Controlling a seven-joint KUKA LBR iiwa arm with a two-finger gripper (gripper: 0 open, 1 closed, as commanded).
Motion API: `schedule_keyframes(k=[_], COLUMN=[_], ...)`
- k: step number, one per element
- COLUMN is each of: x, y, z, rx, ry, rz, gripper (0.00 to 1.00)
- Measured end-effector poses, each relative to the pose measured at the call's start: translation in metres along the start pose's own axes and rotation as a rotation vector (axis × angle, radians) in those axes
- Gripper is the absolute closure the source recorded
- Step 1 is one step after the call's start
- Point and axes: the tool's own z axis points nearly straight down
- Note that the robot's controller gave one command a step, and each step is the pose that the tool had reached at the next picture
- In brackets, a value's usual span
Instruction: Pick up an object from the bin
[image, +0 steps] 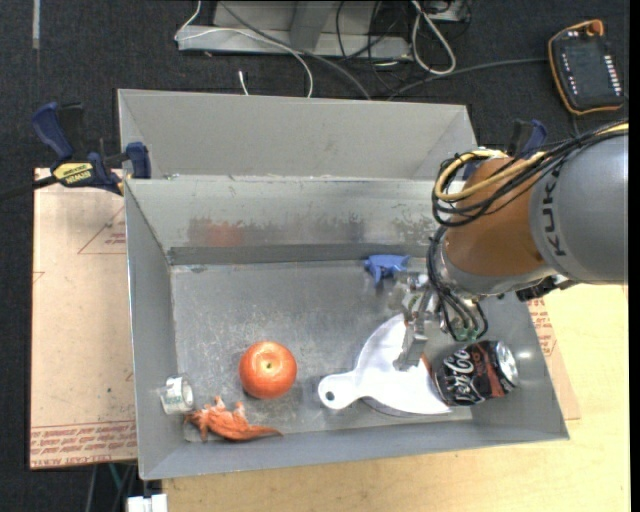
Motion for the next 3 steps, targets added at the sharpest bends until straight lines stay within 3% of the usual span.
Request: schedule_keyframes(k=[1,2,3], x=[0.034,0.000,0.000], y=[0.019,0.022,0.022], z=[0.026,0.020,0.020], rx=[-0.003,-0.001,0.000], ry=[0.001,-0.003,-0.003], rz=[-0.149,0.329,0.329], gripper=[0.00,1.00,1.00])
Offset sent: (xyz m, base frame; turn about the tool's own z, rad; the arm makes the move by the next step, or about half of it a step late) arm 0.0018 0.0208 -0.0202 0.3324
